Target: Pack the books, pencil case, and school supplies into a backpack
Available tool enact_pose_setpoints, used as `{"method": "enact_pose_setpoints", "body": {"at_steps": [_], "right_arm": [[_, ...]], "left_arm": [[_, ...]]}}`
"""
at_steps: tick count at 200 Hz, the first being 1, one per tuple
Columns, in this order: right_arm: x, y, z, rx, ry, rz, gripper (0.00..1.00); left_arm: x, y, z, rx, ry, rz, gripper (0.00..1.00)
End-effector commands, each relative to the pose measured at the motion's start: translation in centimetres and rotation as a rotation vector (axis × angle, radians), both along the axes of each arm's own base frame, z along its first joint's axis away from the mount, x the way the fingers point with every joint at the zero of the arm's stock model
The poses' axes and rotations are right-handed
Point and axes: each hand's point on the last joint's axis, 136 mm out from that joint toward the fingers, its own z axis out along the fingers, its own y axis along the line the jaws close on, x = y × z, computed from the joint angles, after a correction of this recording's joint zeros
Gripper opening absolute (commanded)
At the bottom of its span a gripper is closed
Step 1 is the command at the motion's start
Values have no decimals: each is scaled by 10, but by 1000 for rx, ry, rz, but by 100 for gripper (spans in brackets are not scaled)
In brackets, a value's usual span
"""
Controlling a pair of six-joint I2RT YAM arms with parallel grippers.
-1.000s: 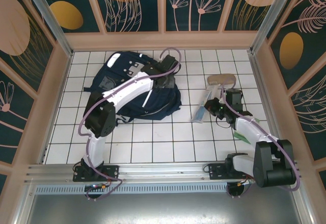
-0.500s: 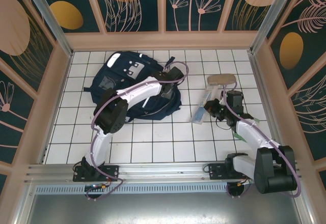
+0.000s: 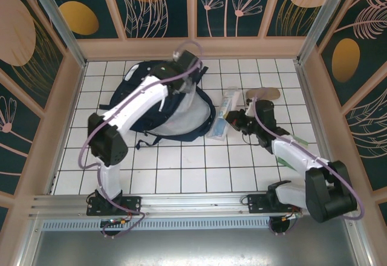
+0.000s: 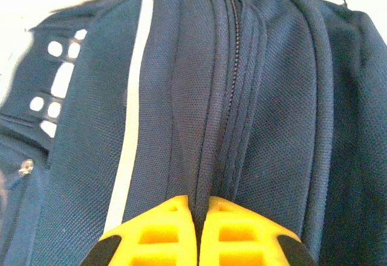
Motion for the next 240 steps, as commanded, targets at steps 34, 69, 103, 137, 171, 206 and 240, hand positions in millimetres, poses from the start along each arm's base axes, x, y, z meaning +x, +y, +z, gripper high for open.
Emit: {"method": "enact_pose_setpoints", "body": {"at_steps": [34, 69, 103, 137, 171, 206, 240], "right_arm": [[46, 82, 44, 156, -134, 90, 0], [78, 135, 24, 196, -74, 102, 0], [108, 170, -8, 180, 2, 69, 0], [122, 197, -24, 152, 51, 85, 0], [122, 218, -45, 64, 121, 137, 9], [118, 202, -52, -88, 152, 119, 50], [114, 181, -34, -209, 127, 83, 60]], "left_arm": [[2, 23, 78, -230, -97, 12, 0], [2, 21, 78, -265, -86, 23, 0], [3, 20, 81, -287, -91, 33, 0], [4, 20, 79, -298, -91, 36, 0], [5, 21, 71, -299, -79, 41, 0], [7, 22, 68, -307, -84, 42, 0], [6, 24, 63, -309, -93, 45, 0]]}}
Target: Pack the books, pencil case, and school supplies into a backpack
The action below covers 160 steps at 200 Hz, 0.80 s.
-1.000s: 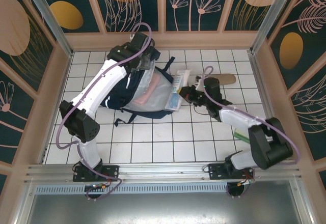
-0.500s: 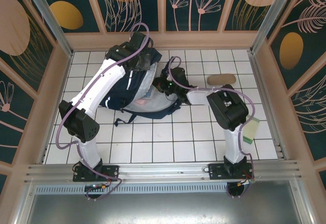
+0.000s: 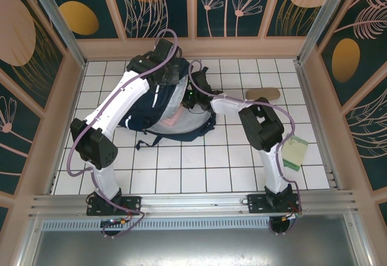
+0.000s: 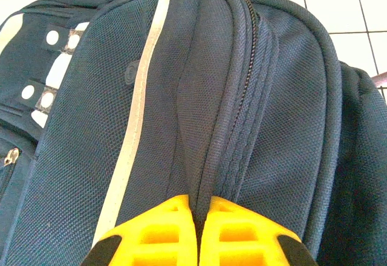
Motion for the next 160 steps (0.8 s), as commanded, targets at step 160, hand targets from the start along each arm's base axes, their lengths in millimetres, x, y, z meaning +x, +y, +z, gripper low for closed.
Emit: {"method": "enact_pose_setpoints", "body": {"at_steps": [160], "right_arm": [[-93, -264, 21, -470, 62, -388, 81]], "left_arm": [[-12, -25, -4, -258, -69, -72, 0]]}}
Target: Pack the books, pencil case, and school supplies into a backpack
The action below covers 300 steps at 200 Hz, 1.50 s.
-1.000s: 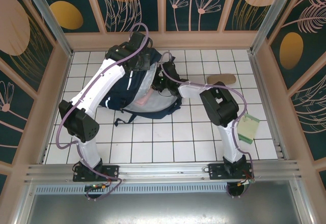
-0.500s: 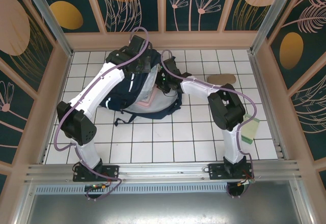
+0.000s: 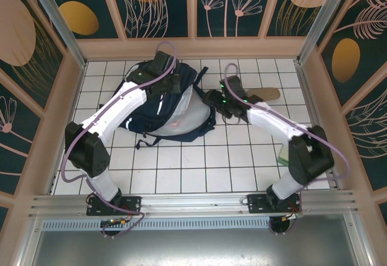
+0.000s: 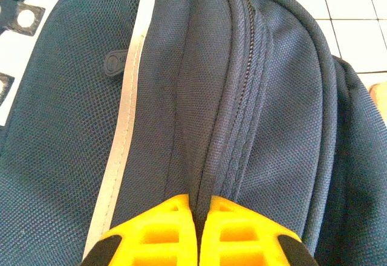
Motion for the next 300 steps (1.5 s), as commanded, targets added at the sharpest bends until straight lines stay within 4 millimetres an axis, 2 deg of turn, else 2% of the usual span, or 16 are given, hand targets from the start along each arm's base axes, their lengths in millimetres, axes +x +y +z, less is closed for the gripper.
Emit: {"method": "enact_pose_setpoints", "body": {"at_steps": [1, 31, 45, 59, 72, 83, 91, 111, 133, 147, 169, 186, 226, 260, 300], "right_arm": [[-23, -81, -20, -119, 58, -172, 81], [-64, -182, -38, -202, 100, -427, 90], [-83, -216, -45, -196, 111, -522, 94], [-100, -243, -56, -177, 133, -601, 95], [-113, -262, -64, -168, 158, -664, 96], [-121, -272, -70, -174, 178, -700, 96], [-127, -280, -76, -179, 200, -731, 97], [-137, -295, -88, -183, 247, -786, 98], [-137, -303, -94, -176, 259, -802, 99], [-131, -291, -101, -110, 262, -751, 99], [-124, -261, -117, 37, 298, -659, 99], [-120, -240, -121, 109, 295, -614, 99], [-100, -173, -107, 213, 263, -509, 99], [-80, -115, -100, 300, 251, -428, 99], [-50, -73, -90, 247, 252, -285, 99]], "left_arm": [[3, -9, 29, -126, -69, -5, 0], [1, -12, 25, -135, -61, -21, 0], [0, -13, 24, -144, -59, -27, 1], [-2, -16, 24, -159, -53, -42, 11], [-4, -18, 25, -171, -49, -50, 22], [-5, -19, 27, -180, -48, -52, 39], [-7, -20, 28, -187, -49, -55, 47], [-9, -19, 32, -201, -58, -54, 54], [-12, -18, 33, -213, -60, -55, 59], [-13, -19, 32, -218, -56, -55, 59], [-14, -21, 29, -234, -49, -58, 59], [-14, -22, 28, -246, -46, -56, 59], [-14, -29, 23, -275, -29, -67, 60], [-16, -41, 11, -343, 8, -77, 60], [-24, -68, -7, -409, 60, -99, 59]]}}
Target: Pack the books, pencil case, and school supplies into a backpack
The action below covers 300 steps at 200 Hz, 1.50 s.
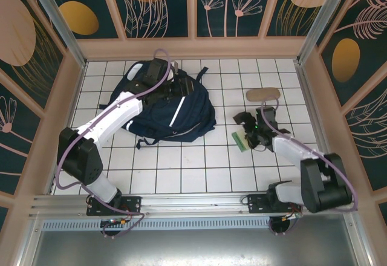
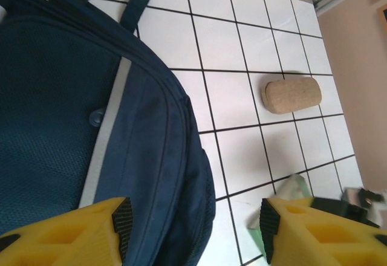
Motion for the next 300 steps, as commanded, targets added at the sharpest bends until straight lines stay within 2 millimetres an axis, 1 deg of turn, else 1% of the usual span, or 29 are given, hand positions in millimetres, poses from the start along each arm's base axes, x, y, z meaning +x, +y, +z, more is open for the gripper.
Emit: {"method": "enact_pose_setpoints", "body": {"at_steps": [1, 12, 19, 26, 28, 29, 43, 65, 78, 98, 113, 123, 152, 174, 190, 209, 221, 240, 252, 270, 300], "right_arm": [[7, 22, 0, 11, 35, 49, 99], [16, 26, 14, -8, -4, 74, 99], [20, 25, 22, -38, -24, 82, 99], [23, 22, 29, -74, -41, 90, 99], [25, 20, 31, -84, -48, 89, 99], [25, 20, 32, -91, -50, 91, 99], [28, 4, 38, -185, -56, 94, 99], [31, -19, 34, -259, -47, 114, 99], [32, -36, 26, -304, -36, 124, 99], [35, -60, 16, -357, -22, 141, 96], [38, -72, 9, -387, -22, 165, 93], [40, -76, 4, -406, -17, 186, 93], [43, -71, -17, -411, 1, 268, 92], [41, -71, -30, -413, 31, 290, 85], [35, -66, -31, -389, 36, 297, 78], [23, -61, -32, -383, 54, 296, 71], [13, -55, -34, -371, 68, 301, 62], [2, -45, -38, -357, 89, 308, 58], [-5, -42, -41, -355, 112, 300, 51], [-12, -37, -43, -345, 118, 293, 50], [-19, -32, -45, -325, 133, 278, 43]], "left_arm": [[-4, -28, -9, -78, 33, -29, 59], [-10, -40, -14, -76, 48, -43, 58], [-14, -48, -17, -77, 57, -52, 58], [-20, -56, -16, -89, 61, -60, 58], [-20, -60, -27, -78, 81, -62, 58], [-21, -62, -29, -77, 86, -62, 58], [-31, -78, -43, -84, 128, -73, 57], [-46, -98, -64, -89, 197, -90, 56], [-55, -107, -76, -98, 244, -96, 56], [-68, -121, -92, -131, 313, -114, 55], [-74, -127, -101, -168, 360, -104, 54], [-78, -131, -107, -199, 391, -97, 54], [-91, -141, -127, -227, 469, -90, 54], [-101, -146, -143, -226, 510, -77, 54], [-105, -149, -151, -226, 528, -71, 54], [-106, -149, -161, -217, 542, -62, 54], [-106, -149, -168, -203, 549, -57, 54], [-105, -149, -180, -181, 561, -59, 54], [-105, -147, -186, -160, 561, -52, 54], [-105, -144, -195, -133, 566, -49, 53], [-106, -140, -208, -93, 587, -33, 52]]}}
